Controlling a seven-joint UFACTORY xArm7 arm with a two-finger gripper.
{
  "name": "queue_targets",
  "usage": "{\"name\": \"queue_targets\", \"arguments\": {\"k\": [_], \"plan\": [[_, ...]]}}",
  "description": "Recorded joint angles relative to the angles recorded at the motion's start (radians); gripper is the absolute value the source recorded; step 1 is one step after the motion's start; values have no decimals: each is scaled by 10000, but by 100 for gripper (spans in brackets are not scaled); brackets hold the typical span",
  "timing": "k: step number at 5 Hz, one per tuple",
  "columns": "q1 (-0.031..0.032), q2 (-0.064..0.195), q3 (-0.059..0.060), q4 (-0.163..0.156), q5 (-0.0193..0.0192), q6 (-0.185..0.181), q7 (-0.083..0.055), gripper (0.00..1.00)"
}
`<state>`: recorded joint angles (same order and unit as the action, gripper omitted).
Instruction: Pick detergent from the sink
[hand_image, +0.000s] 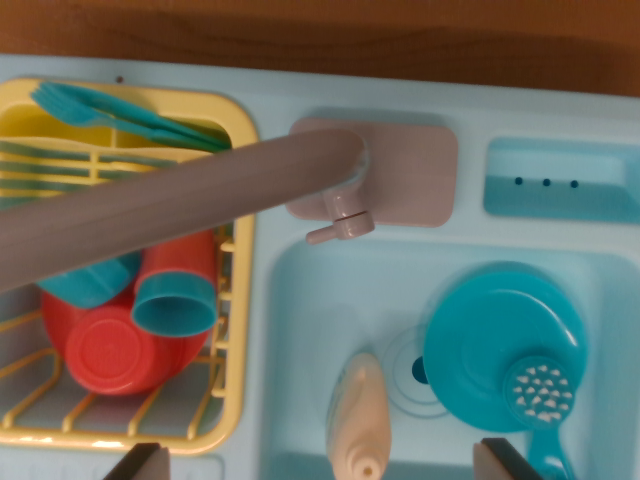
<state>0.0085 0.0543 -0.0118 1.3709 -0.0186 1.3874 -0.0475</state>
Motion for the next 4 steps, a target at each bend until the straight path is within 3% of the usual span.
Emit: {"name": "queue_targets", "arguments": {"k": [1,2,3,4], "plan": [[0,0,0,0,0,0,0,0],[-36,39,-43,-404,27,-433,-79,0],[-36,39,-43,-404,27,-433,-79,0],[-73,81,-87,-825,56,-884,-161,0]]}}
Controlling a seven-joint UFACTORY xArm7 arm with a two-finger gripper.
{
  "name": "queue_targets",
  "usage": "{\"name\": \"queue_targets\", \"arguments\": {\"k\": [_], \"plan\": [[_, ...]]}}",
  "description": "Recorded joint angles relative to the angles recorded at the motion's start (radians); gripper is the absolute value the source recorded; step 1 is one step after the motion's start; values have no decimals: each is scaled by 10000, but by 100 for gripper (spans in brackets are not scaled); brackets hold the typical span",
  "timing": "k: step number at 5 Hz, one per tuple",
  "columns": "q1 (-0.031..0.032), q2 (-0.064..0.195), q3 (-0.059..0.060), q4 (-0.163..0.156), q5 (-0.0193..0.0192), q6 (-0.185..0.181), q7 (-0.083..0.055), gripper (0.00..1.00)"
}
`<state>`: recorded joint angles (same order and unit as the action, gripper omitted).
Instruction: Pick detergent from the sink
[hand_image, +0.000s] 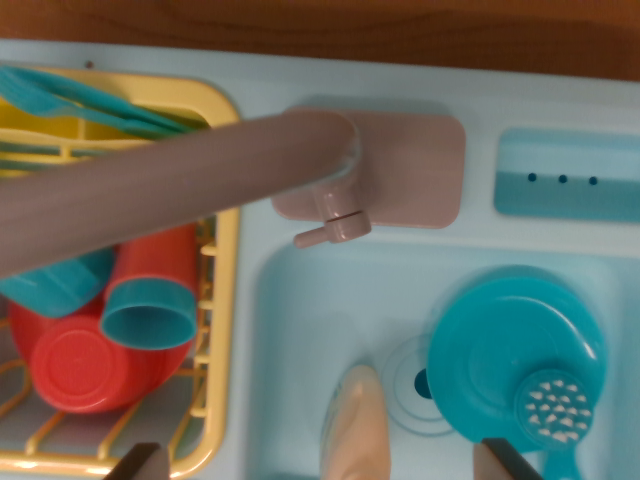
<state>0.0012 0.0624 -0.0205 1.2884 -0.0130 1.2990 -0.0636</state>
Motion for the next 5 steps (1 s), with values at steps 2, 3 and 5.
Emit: {"name": "queue_targets", "arguments": {"k": [2,3,5], "plan": [[-37,41,-45,-423,29,-453,-83,0],[-37,41,-45,-423,29,-453,-83,0],[-76,84,-91,-859,58,-921,-168,0]]}}
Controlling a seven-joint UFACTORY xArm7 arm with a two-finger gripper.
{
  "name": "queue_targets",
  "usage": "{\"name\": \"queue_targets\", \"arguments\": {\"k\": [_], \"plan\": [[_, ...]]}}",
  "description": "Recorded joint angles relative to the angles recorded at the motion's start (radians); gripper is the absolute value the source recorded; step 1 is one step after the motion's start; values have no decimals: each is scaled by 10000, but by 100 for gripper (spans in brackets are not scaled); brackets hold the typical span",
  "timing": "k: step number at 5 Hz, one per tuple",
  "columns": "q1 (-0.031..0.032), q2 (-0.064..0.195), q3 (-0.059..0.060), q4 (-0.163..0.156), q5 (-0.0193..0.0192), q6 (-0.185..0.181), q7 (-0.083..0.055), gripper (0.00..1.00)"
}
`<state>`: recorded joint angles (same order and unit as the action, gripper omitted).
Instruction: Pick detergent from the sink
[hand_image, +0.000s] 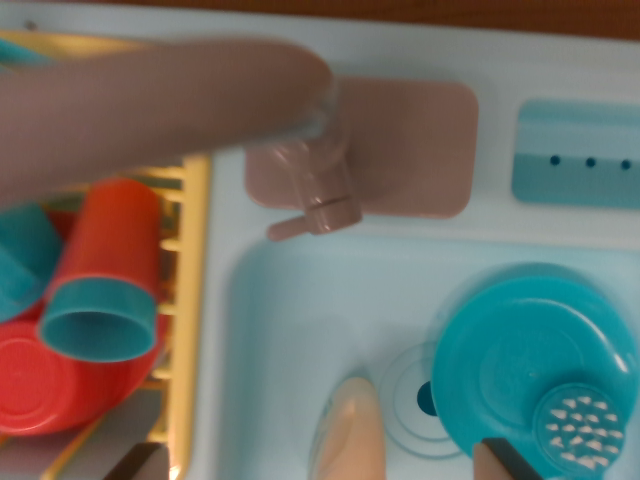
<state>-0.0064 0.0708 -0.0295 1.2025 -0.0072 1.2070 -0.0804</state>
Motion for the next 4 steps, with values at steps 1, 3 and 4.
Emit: {"name": "queue_targets", "arguments": {"k": [1,3,4], "plan": [[-39,43,-47,-444,30,-476,-87,0],[-78,86,-93,-879,60,-942,-172,0],[-78,86,-93,-879,60,-942,-172,0]]}}
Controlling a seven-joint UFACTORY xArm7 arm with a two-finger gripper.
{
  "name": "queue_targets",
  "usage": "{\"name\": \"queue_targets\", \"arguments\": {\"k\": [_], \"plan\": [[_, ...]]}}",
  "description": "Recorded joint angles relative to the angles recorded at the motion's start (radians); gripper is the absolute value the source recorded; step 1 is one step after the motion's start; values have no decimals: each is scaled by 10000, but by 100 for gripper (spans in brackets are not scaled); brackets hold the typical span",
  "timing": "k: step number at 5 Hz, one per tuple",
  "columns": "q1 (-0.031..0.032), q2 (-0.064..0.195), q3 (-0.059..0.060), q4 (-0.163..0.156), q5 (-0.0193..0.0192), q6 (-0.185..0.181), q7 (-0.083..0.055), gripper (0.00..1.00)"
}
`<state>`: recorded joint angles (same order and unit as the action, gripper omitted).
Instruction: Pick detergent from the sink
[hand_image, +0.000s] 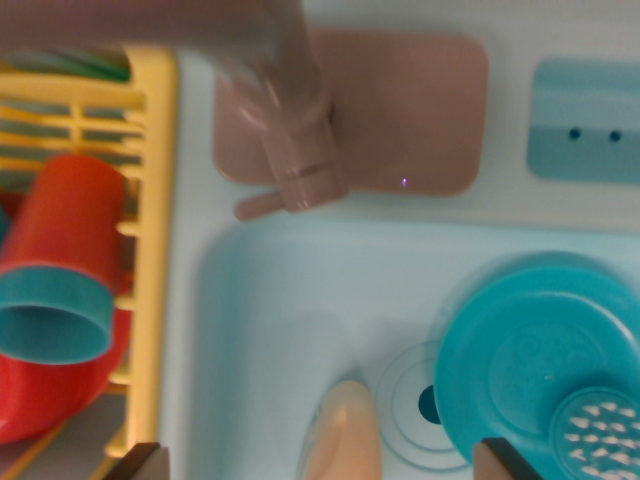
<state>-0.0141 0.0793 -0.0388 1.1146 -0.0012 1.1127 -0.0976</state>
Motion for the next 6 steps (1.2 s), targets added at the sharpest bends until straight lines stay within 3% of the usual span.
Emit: {"name": "queue_targets", "arguments": {"k": [1,2,3,4,5,6], "plan": [[-37,41,-44,-418,28,-448,-82,0],[-37,41,-44,-418,28,-448,-82,0],[-73,80,-87,-823,56,-882,-161,0],[-73,80,-87,-823,56,-882,-161,0],[-106,117,-127,-1203,82,-1290,-235,0],[-106,117,-127,-1203,82,-1290,-235,0]]}}
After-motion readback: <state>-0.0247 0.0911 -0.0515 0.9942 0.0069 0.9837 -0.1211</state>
